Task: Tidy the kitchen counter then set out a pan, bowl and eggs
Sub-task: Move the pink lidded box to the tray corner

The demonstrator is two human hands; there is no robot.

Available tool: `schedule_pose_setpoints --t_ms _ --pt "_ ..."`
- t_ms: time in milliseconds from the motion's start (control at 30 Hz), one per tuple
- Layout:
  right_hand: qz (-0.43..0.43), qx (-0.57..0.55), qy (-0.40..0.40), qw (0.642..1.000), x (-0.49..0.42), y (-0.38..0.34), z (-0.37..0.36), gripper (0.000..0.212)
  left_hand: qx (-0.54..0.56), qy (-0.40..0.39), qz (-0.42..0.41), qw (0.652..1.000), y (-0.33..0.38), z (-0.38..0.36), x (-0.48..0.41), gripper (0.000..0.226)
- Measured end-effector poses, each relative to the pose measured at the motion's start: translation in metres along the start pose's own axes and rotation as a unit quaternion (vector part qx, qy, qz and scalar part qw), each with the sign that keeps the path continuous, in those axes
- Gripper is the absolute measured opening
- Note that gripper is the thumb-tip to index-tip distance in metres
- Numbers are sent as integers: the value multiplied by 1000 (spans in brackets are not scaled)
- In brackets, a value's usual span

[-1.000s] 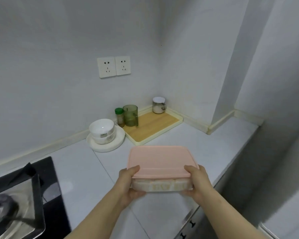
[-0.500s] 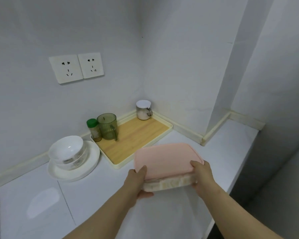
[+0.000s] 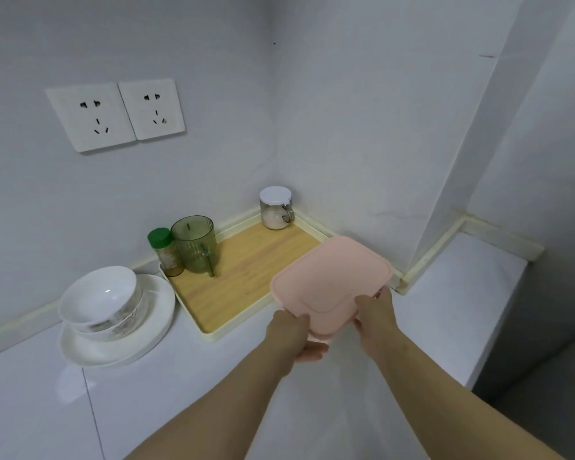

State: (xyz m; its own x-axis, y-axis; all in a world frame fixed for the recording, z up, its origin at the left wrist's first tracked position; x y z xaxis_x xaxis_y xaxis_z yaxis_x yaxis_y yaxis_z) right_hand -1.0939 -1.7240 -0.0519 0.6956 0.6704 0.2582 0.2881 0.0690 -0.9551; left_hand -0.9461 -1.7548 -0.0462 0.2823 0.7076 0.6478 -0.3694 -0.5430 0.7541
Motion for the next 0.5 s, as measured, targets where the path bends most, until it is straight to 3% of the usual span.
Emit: schedule_pose_setpoints --t_ms 500 --pt "-11 76 34 996 -15 7 0 66 17 -27 17 999 8 5 -19 35"
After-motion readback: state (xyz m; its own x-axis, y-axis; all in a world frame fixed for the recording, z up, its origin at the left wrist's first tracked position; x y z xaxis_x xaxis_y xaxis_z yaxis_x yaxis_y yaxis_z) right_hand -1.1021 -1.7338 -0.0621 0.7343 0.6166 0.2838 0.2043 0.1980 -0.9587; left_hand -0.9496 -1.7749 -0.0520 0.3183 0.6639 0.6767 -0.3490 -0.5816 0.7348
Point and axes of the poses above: each hand's wrist, its own x-axis away from the middle knuckle, its own z-axis out of the back of the hand, y = z × x, the point moved 4 cm from there along -x, towards the middle knuckle, and after that the axes turned 5 degrees about z, right-handed, at the moved point
